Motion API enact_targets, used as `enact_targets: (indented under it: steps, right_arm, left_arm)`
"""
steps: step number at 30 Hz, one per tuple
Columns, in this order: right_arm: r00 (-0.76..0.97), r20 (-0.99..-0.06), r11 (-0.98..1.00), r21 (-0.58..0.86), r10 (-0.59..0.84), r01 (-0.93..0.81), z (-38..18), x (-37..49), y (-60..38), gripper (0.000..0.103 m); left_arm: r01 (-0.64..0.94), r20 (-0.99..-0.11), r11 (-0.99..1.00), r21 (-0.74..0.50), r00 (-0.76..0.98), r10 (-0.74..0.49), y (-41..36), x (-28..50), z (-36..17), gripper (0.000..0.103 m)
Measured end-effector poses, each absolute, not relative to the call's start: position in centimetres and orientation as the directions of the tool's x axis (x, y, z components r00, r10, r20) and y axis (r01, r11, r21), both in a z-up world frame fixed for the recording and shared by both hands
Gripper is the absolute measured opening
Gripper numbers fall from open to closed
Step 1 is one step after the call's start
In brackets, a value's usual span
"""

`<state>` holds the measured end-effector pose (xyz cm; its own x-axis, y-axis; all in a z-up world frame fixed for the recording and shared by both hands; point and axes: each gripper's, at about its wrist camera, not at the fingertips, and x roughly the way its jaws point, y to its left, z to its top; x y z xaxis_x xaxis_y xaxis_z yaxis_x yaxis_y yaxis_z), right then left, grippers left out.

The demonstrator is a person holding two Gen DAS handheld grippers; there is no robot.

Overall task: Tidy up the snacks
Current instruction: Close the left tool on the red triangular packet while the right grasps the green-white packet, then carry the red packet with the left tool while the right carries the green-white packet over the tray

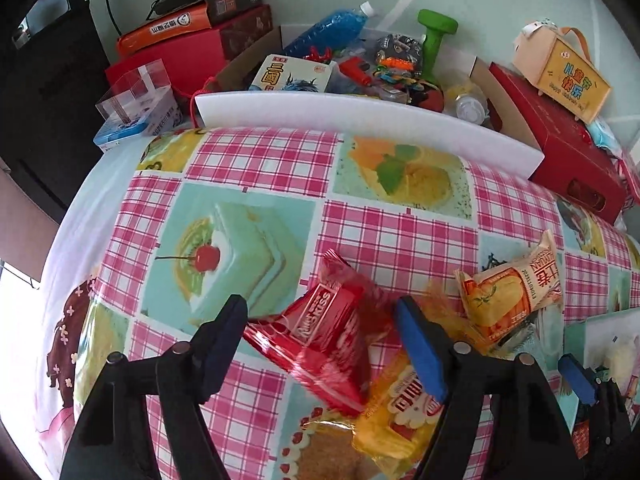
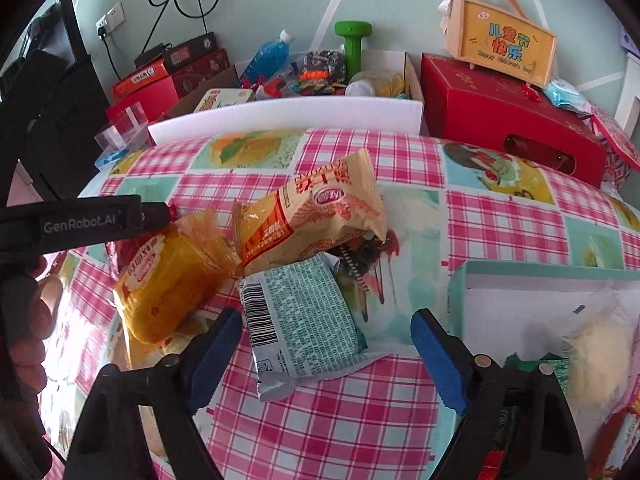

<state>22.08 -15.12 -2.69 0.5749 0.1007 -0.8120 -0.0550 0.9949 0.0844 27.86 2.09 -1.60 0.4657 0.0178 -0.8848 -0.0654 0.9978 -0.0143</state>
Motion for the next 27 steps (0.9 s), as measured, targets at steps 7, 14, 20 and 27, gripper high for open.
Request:
enact_targets:
  steps: [7, 14, 20, 27]
  right_arm:
    - [0.565, -0.817, 0.993, 0.091, 0.115, -0.070, -3.8, 22.4, -14.8, 0.079]
    - [0.570, -0.814, 0.993, 0.089, 0.115, -0.074, -3.8, 22.2, -14.8, 0.058]
    - [0.565, -0.817, 0.994, 0.095, 0.113, -0.062, -3.7, 21.7, -14.9, 0.057]
    - [0.562, -0.821, 0.995, 0.087, 0.102, -0.054, -2.6, 20.3, -15.1, 0.056]
  left_arm:
    - [-0.068, -0.878, 0.997, -0.039, 0.479, -0.002, 1.9, 27.6, -1.9, 0.050]
    - [-0.119, -0.874, 0.992, -0.030, 0.485, 0.032, 2.3, 26.9, -1.6, 0.046]
    - [-0.175, -0.873, 0.984, -0.025, 0.483, 0.064, 3.2, 25.8, -1.1, 0.044]
    - [-0.263, -0.872, 0.964, -0.030, 0.478, 0.103, 3.3, 23.3, -0.5, 0.044]
